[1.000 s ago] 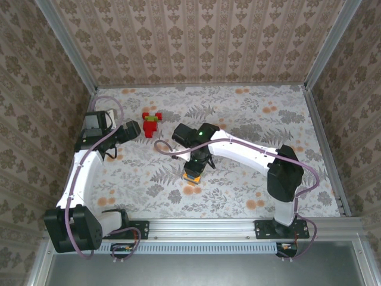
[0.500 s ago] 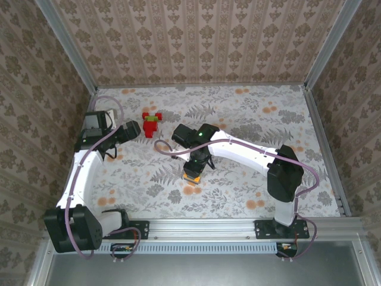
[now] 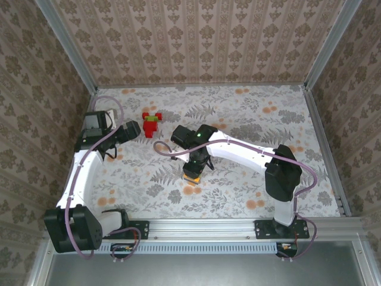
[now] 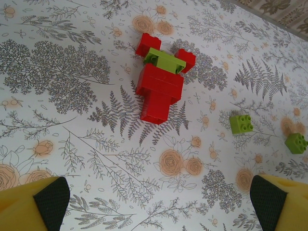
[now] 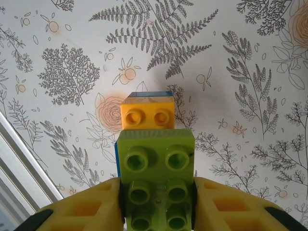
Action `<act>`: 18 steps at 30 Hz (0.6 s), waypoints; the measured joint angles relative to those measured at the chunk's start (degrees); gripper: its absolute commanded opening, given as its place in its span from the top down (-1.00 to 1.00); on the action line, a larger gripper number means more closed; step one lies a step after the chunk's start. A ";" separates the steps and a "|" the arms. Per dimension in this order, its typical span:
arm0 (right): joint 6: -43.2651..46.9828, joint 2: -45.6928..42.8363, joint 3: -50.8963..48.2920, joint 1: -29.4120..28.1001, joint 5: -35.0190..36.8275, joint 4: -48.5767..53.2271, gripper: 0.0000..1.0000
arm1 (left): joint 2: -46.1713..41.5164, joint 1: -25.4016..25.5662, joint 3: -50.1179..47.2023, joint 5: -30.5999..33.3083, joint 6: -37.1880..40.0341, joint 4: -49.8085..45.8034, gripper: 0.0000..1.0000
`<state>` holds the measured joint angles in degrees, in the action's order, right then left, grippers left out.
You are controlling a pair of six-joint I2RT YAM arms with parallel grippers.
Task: Assemble a carrot with lego
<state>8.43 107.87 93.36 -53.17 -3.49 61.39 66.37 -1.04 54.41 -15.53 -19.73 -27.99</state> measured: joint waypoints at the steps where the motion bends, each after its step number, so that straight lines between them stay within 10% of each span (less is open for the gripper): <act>1: -0.09 0.02 0.00 -0.09 0.00 -0.02 0.27 | 0.00 0.04 0.00 0.00 0.00 -0.02 -1.00; 18: -0.96 0.74 0.02 -0.79 -0.22 -0.50 0.27 | 0.00 0.22 0.00 0.35 0.00 -0.02 -1.00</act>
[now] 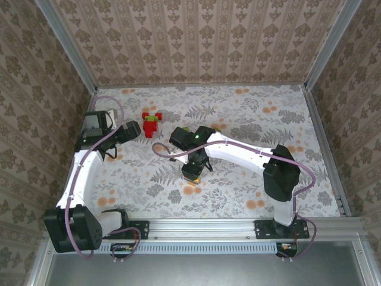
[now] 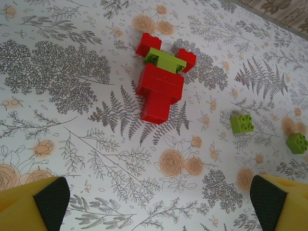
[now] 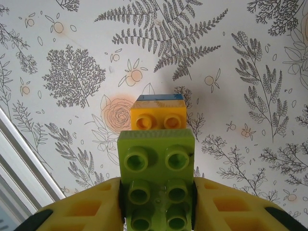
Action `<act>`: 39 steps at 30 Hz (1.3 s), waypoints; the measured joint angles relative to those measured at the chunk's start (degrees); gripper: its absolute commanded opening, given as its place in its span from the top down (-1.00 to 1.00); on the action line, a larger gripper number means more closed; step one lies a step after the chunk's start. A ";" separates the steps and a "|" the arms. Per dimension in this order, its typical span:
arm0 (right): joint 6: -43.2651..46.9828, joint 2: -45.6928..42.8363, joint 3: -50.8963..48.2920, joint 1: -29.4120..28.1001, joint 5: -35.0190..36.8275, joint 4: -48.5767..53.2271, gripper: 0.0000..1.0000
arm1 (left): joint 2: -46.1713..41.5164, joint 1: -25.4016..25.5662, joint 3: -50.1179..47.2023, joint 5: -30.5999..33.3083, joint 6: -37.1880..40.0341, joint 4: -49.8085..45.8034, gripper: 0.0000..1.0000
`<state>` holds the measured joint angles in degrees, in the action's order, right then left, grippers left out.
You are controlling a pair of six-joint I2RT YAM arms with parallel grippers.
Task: Assemble a carrot with lego
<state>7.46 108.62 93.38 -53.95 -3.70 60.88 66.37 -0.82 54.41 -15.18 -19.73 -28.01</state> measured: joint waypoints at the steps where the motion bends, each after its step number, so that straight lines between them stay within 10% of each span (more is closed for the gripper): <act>1: 0.00 0.02 0.00 -0.07 0.00 -0.13 0.27 | 0.00 0.00 0.00 0.02 0.00 0.00 -1.00; 39: 0.48 0.92 -0.02 -1.81 3.30 -0.33 0.29 | 0.00 0.00 0.00 0.02 0.00 0.00 -1.00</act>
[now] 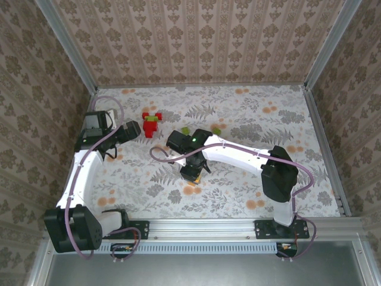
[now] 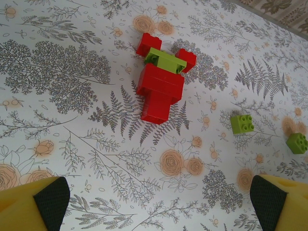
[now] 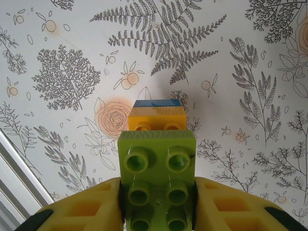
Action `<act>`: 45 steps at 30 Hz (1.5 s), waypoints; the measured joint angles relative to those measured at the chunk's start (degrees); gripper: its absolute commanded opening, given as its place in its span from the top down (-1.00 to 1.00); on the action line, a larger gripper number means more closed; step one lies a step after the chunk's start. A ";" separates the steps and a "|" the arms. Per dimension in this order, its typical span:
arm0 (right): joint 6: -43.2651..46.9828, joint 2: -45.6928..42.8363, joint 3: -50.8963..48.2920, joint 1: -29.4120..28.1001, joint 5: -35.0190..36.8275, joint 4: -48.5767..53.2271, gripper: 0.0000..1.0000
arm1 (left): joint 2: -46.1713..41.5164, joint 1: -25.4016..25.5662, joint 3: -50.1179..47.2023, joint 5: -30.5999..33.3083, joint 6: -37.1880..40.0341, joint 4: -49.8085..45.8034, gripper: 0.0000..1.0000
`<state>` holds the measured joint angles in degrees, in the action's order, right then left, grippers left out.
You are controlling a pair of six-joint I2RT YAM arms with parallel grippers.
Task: Assemble a carrot with lego
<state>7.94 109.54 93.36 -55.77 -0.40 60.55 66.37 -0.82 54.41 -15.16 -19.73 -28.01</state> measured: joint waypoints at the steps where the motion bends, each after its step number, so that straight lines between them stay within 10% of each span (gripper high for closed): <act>1: 0.22 0.11 0.00 0.00 -0.04 0.02 0.29 | 0.00 0.00 0.00 0.00 0.02 0.00 -1.00; 45: 14.49 2.97 5.40 -6.23 -0.02 8.79 0.34 | 0.00 0.00 0.00 0.00 0.02 0.00 -1.00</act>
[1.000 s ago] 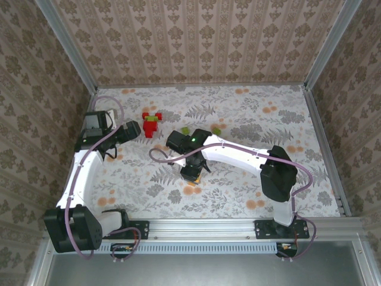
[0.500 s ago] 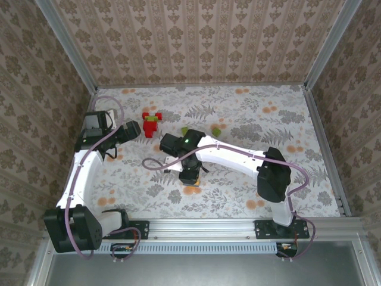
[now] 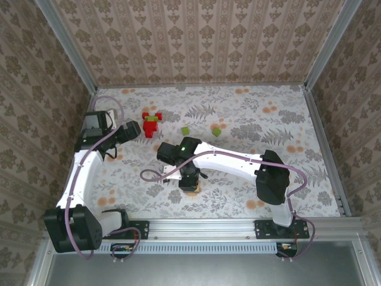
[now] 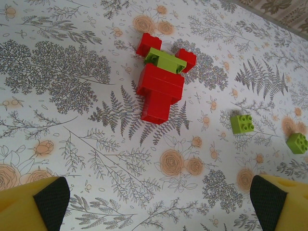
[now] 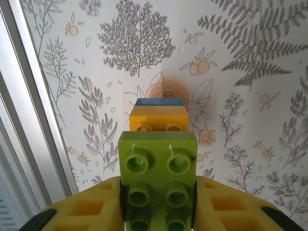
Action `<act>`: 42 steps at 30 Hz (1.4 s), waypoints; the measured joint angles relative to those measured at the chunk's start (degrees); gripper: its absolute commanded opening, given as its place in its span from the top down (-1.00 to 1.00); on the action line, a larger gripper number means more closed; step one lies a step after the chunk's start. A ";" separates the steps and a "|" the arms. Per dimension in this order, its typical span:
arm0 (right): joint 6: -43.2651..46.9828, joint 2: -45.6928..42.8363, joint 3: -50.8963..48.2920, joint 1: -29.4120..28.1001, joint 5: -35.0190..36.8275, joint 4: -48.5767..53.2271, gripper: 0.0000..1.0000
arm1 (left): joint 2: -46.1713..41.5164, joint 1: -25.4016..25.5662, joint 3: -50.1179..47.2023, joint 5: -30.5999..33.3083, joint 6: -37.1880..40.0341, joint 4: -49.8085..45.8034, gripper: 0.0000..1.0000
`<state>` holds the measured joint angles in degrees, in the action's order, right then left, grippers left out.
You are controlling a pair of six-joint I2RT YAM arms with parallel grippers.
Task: Assemble a carrot with lego
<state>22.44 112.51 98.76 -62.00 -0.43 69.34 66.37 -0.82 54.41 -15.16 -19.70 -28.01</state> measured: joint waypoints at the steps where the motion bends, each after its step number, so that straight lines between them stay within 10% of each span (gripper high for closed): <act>1: 0.00 0.00 -0.39 0.00 0.02 0.07 0.33 | 0.00 0.00 0.00 0.00 0.00 0.00 -1.00; 33: 0.13 -12.00 -8.11 0.00 2.21 -9.09 -0.65 | 0.00 0.04 0.00 -0.11 -0.02 0.22 -1.00; 42: -3.48 -23.56 -9.60 6.82 7.78 -19.63 -0.71 | -0.04 0.07 -4.48 -10.91 -4.07 13.70 -1.00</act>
<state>18.96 88.95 89.17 -55.18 7.35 49.71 66.32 -0.75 49.93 -26.06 -23.77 -14.31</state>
